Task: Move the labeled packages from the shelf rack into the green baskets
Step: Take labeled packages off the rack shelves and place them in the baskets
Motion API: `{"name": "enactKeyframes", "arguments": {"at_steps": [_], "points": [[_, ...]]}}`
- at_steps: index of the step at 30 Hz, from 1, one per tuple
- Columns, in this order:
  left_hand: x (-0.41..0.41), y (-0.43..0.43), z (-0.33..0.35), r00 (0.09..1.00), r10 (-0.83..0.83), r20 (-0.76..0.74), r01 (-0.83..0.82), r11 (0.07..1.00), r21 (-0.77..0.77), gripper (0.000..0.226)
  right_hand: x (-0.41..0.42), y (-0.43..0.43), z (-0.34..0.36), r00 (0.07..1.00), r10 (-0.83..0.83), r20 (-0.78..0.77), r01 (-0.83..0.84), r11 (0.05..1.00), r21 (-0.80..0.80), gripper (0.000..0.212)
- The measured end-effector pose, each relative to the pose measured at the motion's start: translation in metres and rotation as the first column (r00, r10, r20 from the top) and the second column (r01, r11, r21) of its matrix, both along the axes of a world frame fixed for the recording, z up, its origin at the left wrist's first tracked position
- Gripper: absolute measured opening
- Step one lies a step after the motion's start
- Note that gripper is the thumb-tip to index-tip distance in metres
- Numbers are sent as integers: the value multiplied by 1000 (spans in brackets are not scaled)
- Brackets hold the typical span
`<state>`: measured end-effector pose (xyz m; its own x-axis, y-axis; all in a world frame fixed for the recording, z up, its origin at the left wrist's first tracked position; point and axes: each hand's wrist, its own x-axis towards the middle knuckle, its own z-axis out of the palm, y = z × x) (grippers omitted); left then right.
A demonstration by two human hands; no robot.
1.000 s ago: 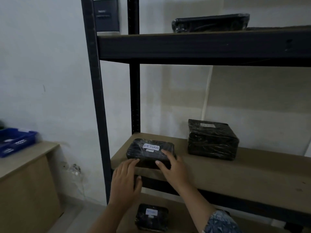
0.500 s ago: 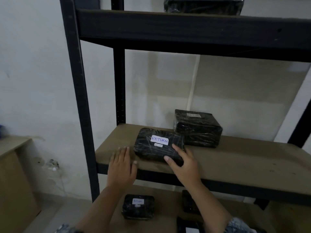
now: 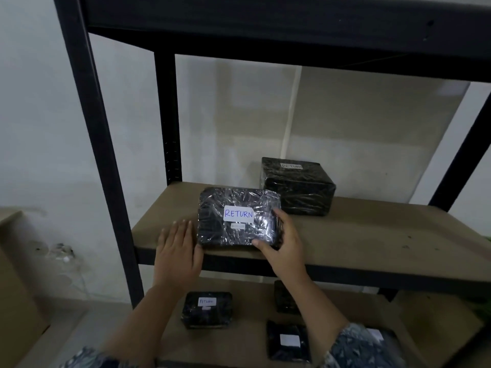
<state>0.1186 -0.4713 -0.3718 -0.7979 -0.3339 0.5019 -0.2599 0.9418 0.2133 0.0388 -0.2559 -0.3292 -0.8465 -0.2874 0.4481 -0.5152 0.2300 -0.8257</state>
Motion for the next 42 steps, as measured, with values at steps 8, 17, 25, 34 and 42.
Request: {"name": "enactKeyframes", "arguments": {"at_steps": [8, 17, 25, 34, 42], "points": [[7, 9, 15, 999, -36, 8, 36, 999, -10, 71, 2, 12, 27, 950, 170, 263, -167, 985, -33, 110], [32, 70, 19, 993, -114, -18, 115, 993, 28, 67, 30, 79, 33, 938, 198, 284, -174, 979, -108, 88], [46, 203, -1, 957, -291, -2, 291, 957, 8, 63, 67, 222, 2, 914, 37, 404, 56, 975, -214, 47], [59, 376, -28, 895, -434, 104, 437, 899, -9, 59, 115, 427, -25, 891, -274, 362, 337, 933, -124, 49], [53, 518, -29, 819, -566, 94, 569, 823, 4, 58, 148, 570, -39, 807, -430, 404, 524, 837, -157, 43]]}}
